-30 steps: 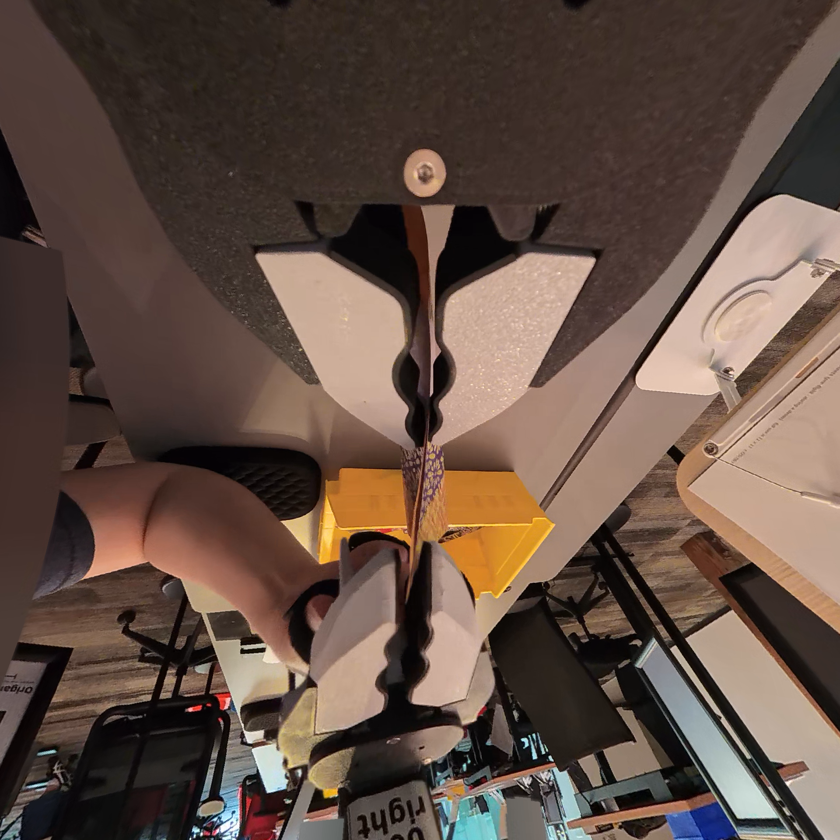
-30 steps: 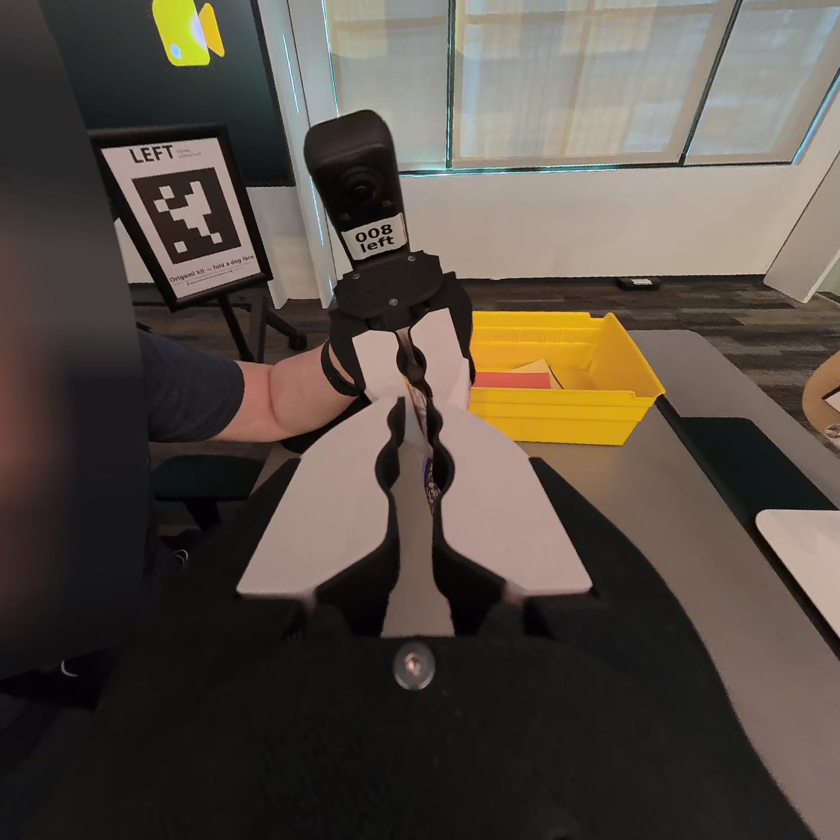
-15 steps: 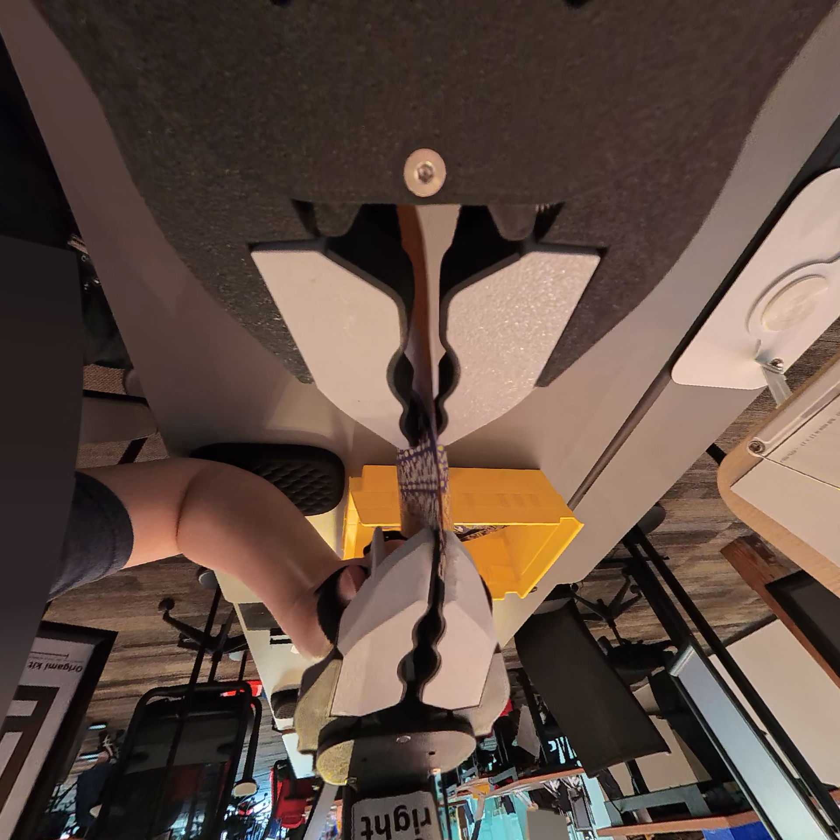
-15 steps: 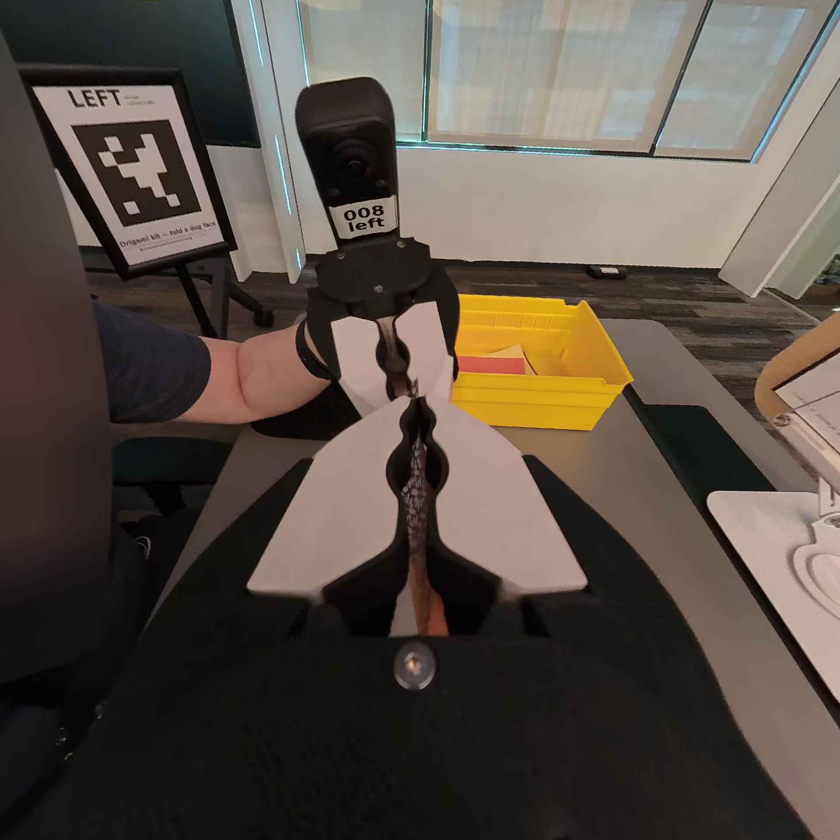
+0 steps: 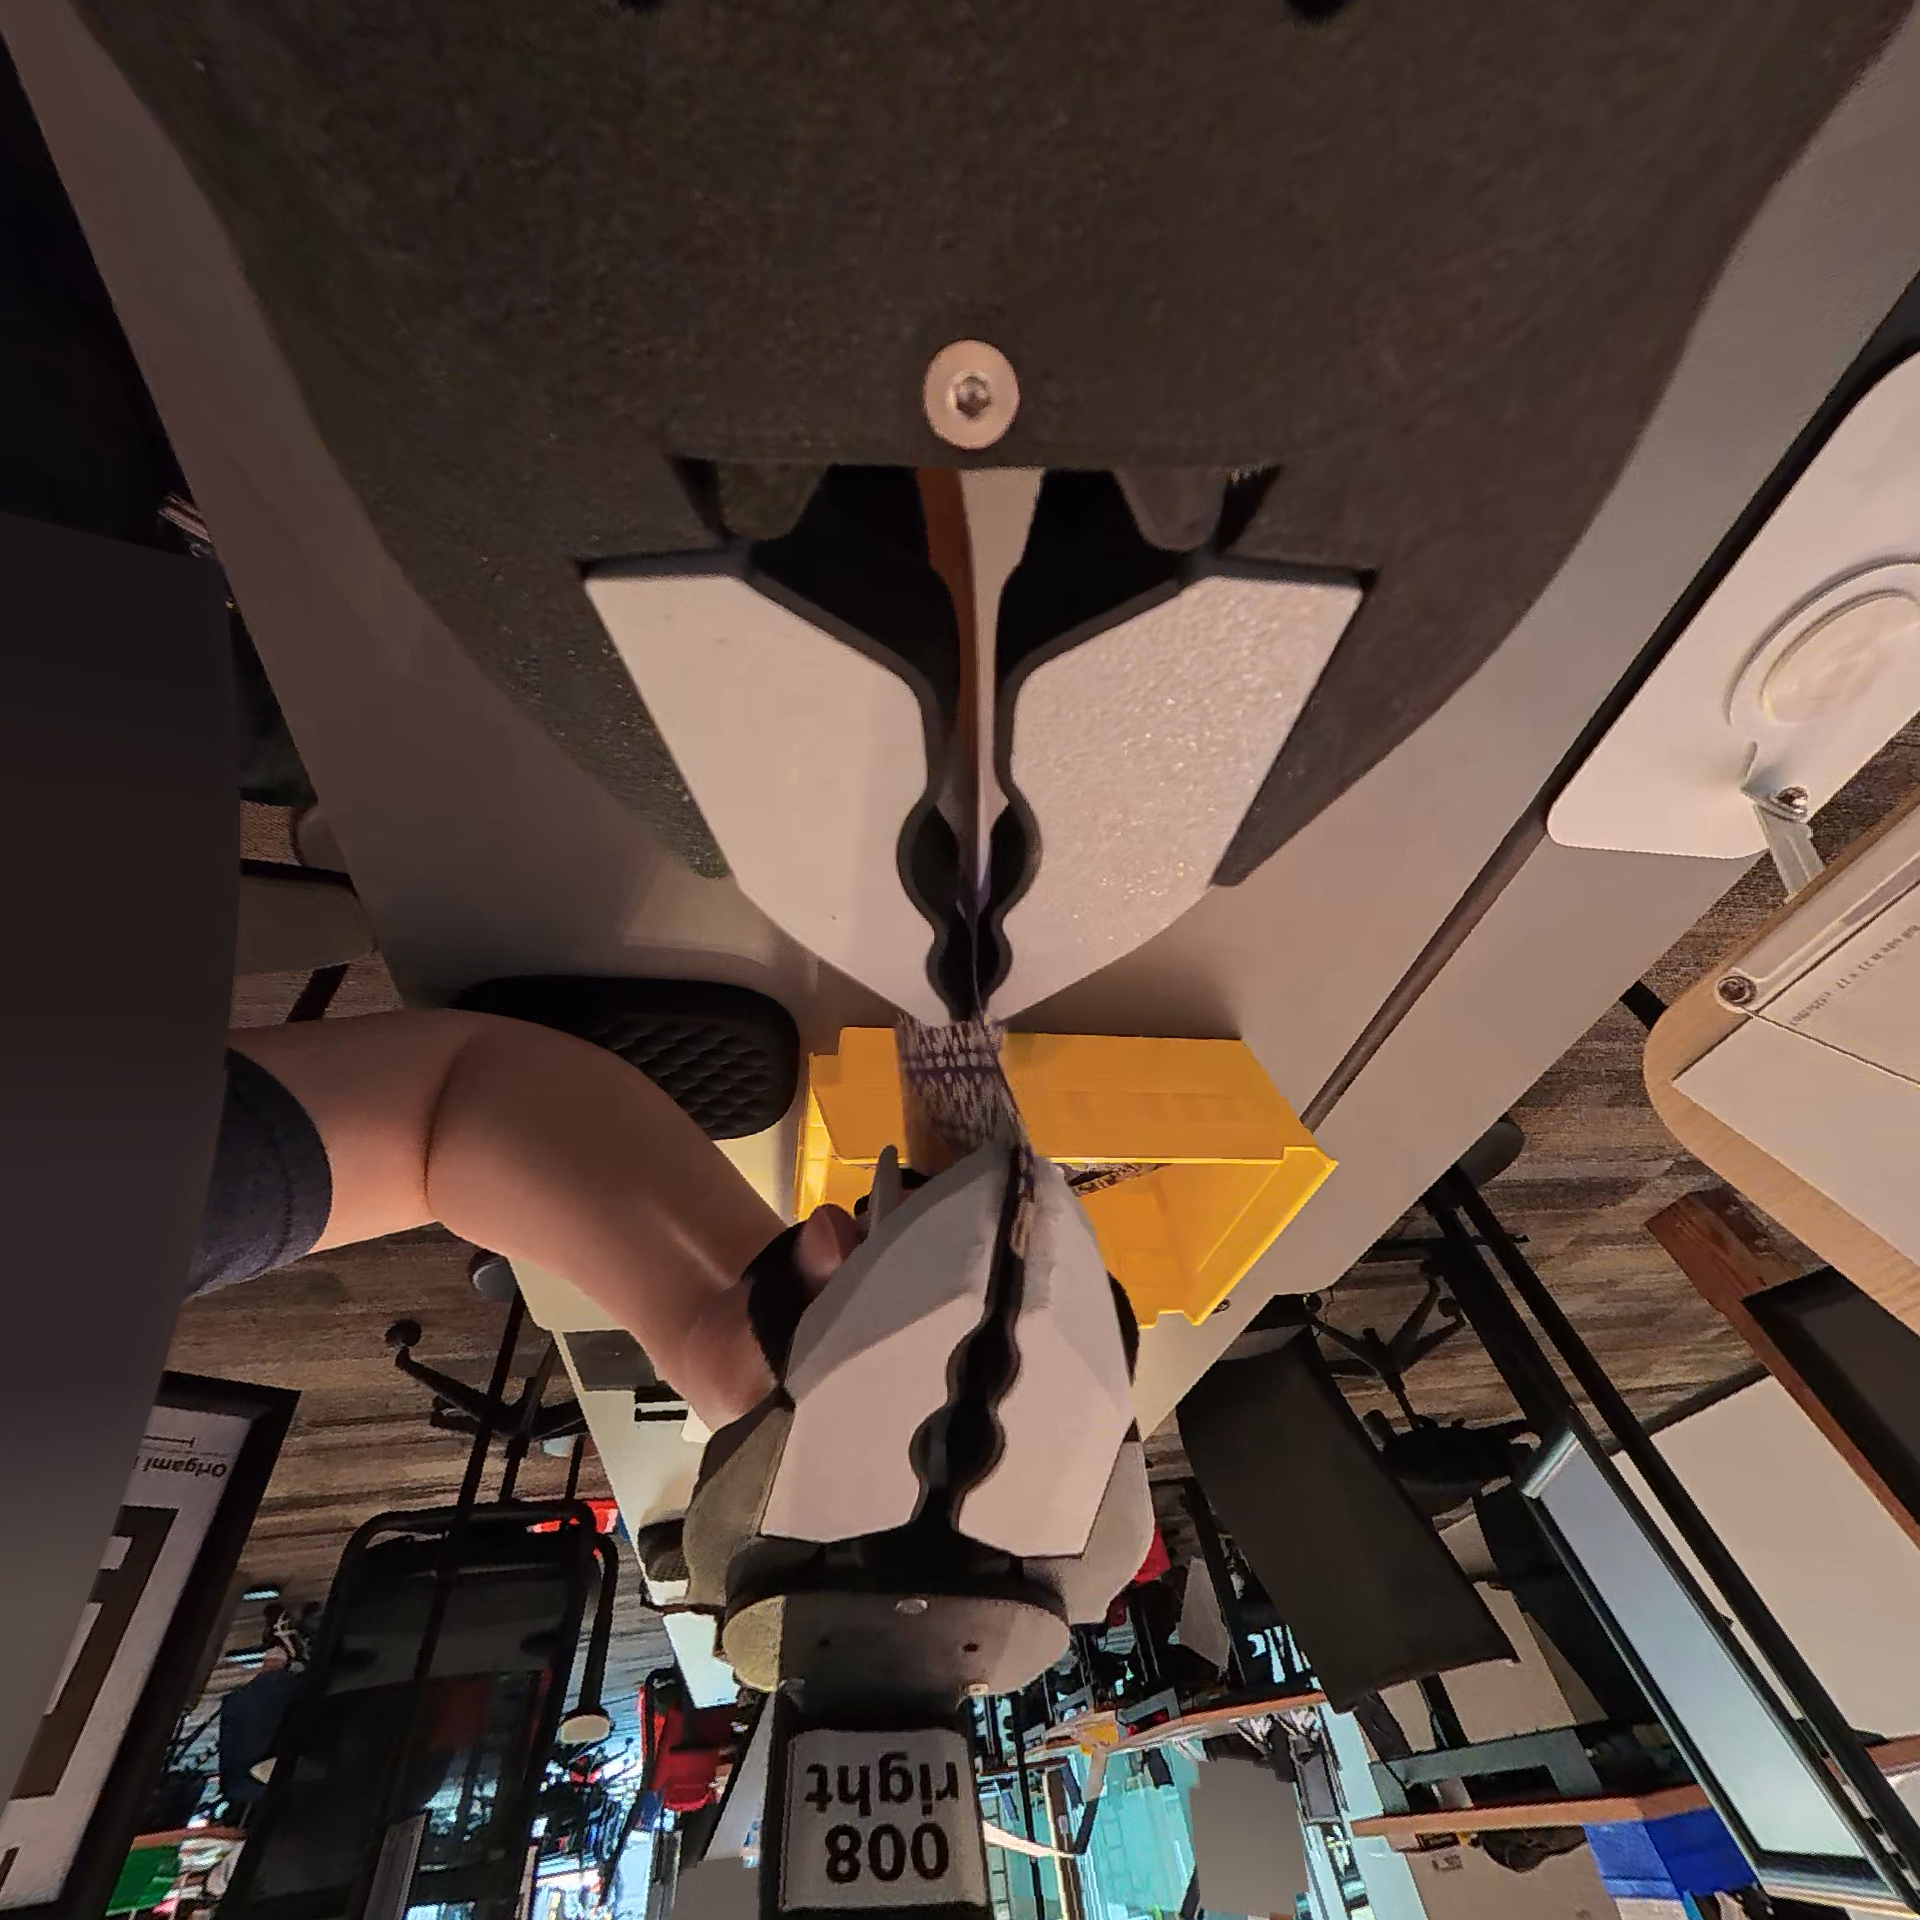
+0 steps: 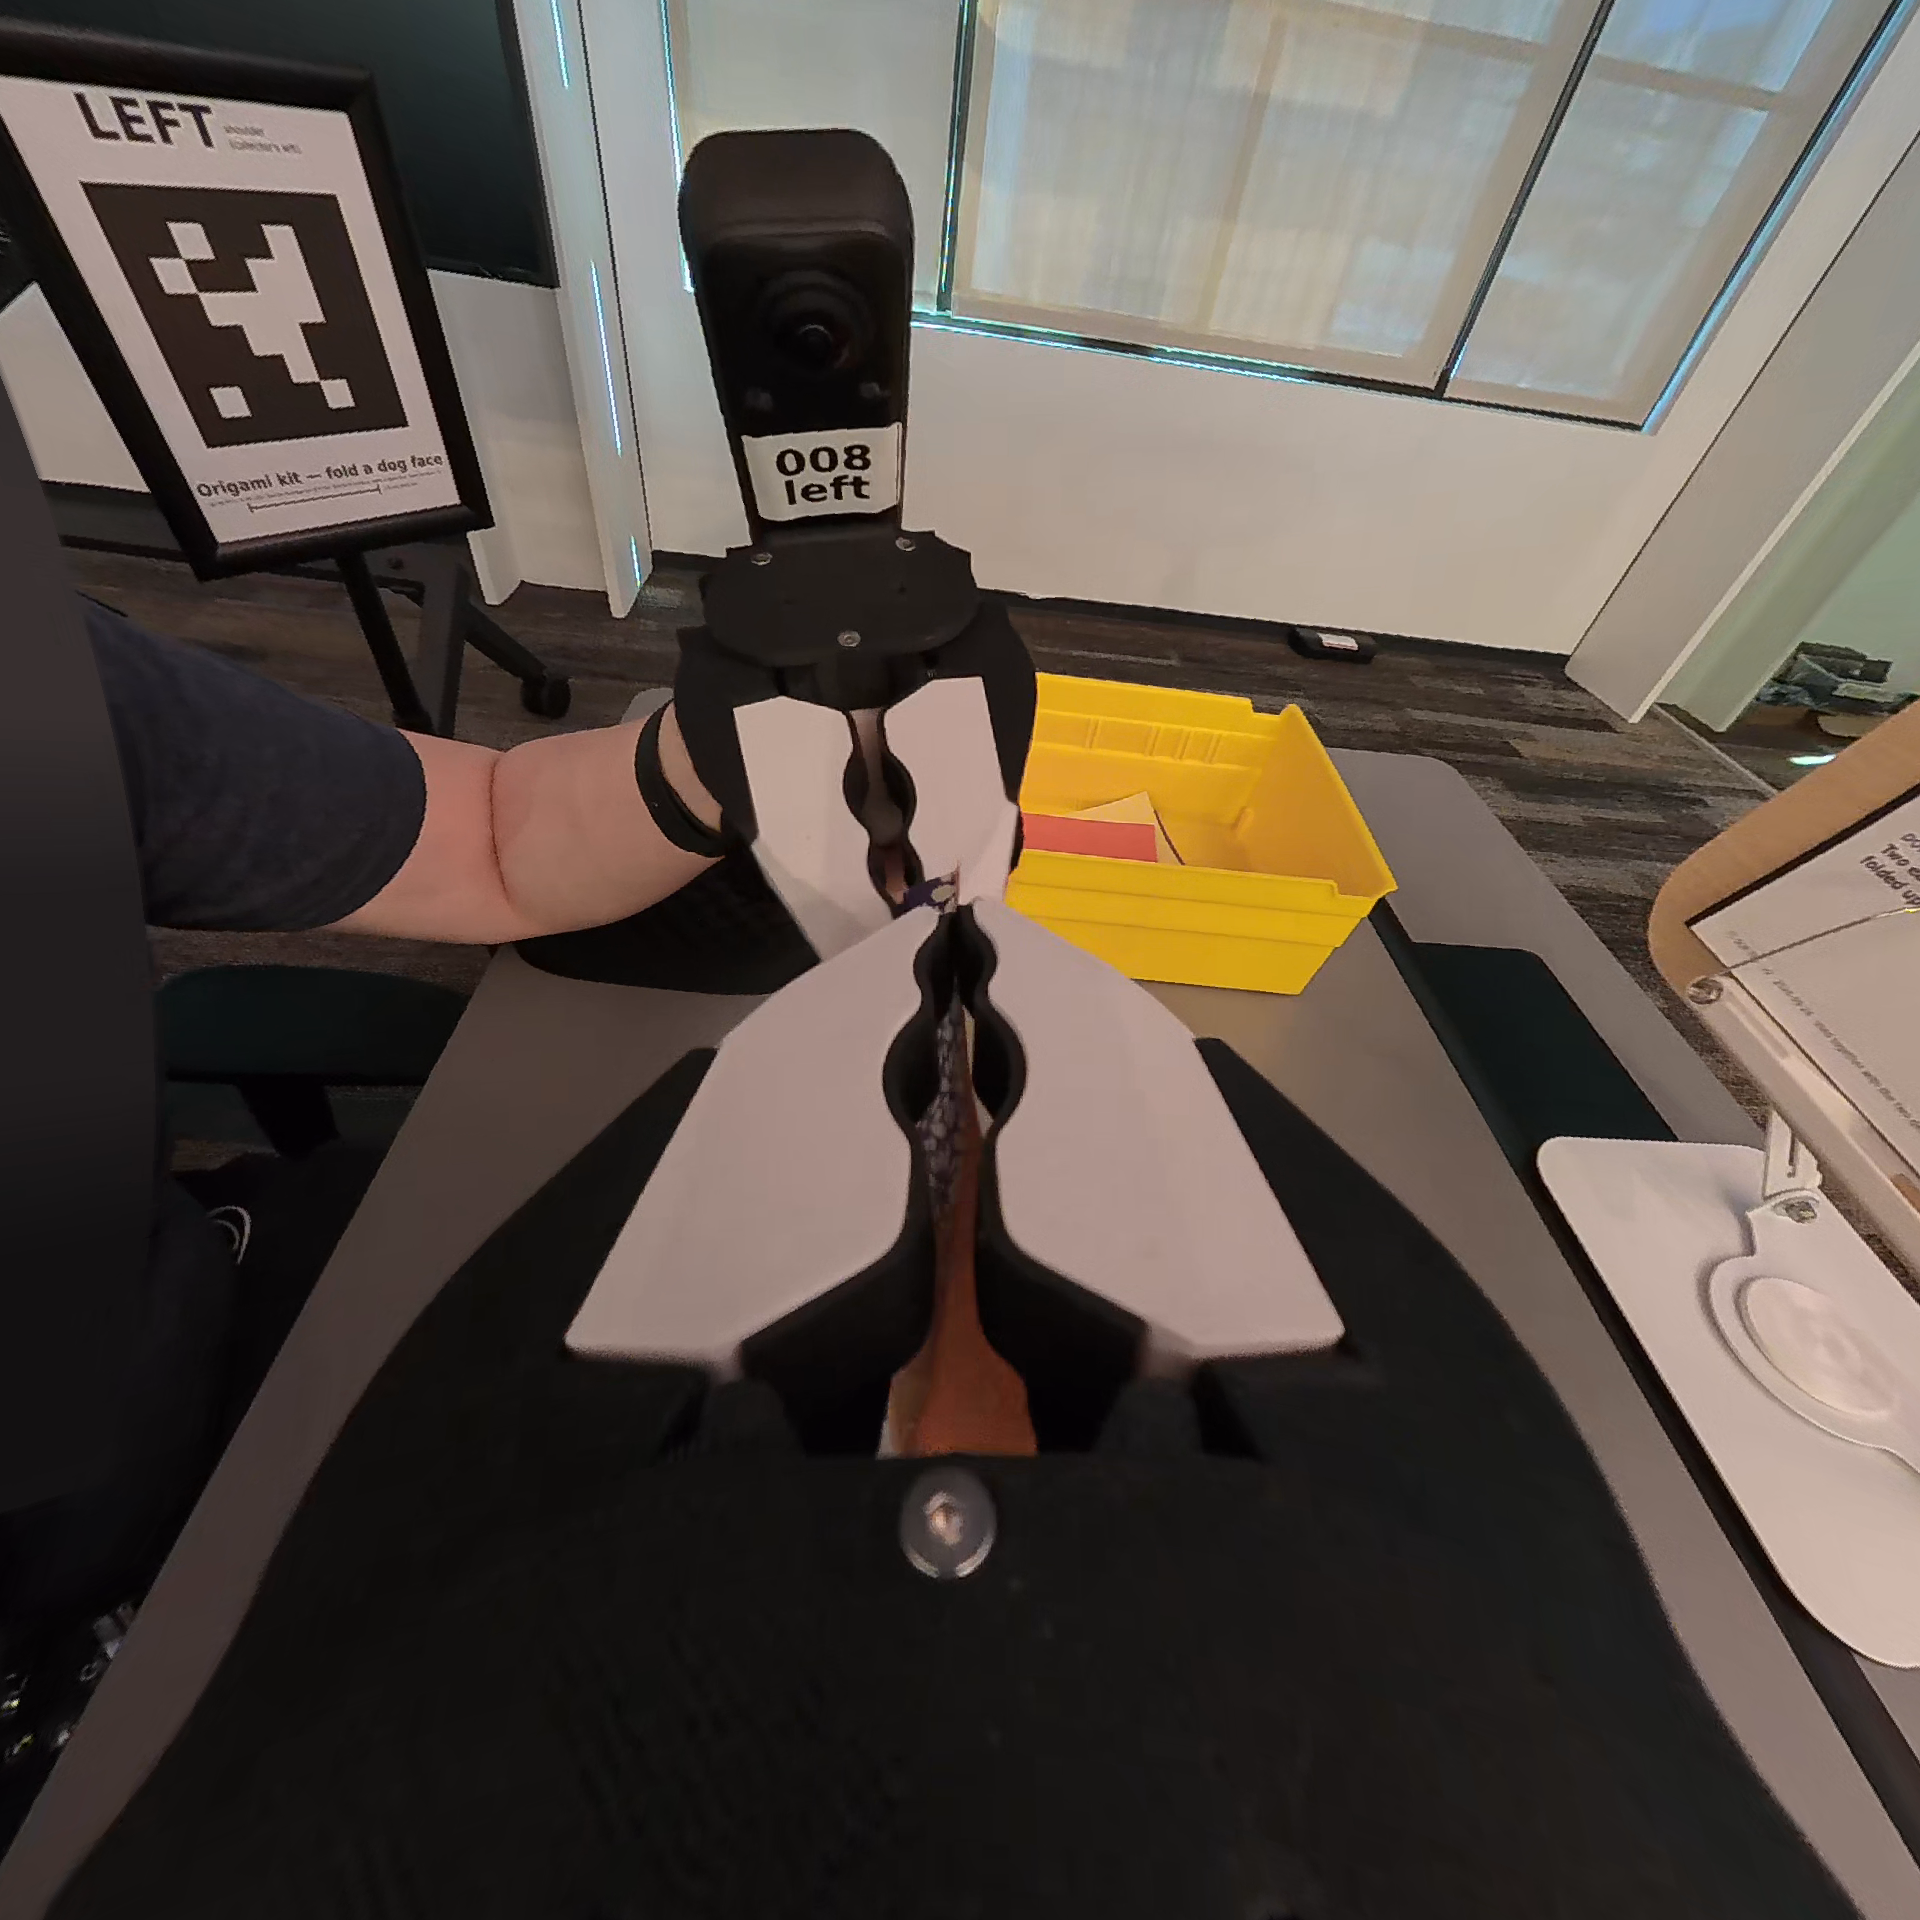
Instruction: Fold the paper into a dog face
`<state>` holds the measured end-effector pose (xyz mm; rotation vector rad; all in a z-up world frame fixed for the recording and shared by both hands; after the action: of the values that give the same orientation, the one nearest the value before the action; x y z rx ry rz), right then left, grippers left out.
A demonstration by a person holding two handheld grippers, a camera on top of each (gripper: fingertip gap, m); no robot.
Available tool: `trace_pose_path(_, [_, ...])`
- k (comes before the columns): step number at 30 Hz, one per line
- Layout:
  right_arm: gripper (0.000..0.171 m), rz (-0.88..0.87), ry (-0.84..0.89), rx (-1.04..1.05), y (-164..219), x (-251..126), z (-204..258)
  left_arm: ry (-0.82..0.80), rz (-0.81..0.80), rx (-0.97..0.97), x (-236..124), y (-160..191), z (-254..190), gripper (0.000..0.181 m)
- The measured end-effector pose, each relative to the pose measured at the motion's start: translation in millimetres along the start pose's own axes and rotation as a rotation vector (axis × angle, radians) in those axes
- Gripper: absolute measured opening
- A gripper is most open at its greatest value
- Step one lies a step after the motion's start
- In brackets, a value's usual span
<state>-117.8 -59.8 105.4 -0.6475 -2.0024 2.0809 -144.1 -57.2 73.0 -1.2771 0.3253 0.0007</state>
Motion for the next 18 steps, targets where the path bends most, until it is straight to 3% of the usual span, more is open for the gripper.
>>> trace_pose_path(3, [0.003, -0.001, -0.053, 0.048, -1.5, -1.6, 4.3, -0.026, -0.001, 0.003, -0.4, -0.9, 2.3, 0.0])
trace_pose_path(5, [0.018, -0.047, -0.086, 0.109, -7.4, -4.0, 4.1, -0.019, -0.01, 0.003, -1.6, -3.0, 1.2, 0.0])
trace_pose_path(18, [0.006, 0.049, -0.178, 0.206, 6.1, 2.9, 10.2, -0.001, 0.03, 0.041, -0.3, -0.1, -4.4, 0.0])
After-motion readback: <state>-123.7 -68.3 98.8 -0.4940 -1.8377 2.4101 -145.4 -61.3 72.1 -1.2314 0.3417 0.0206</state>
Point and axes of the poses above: each gripper's, where its closed fingertips meet, x out along the fingers, y out of its underside, z = x × y across the jaws, the point moved 2 cm from there along -x, back along the fingers, and after that the axes turned 7 degrees about x, right-handed, at the moved point
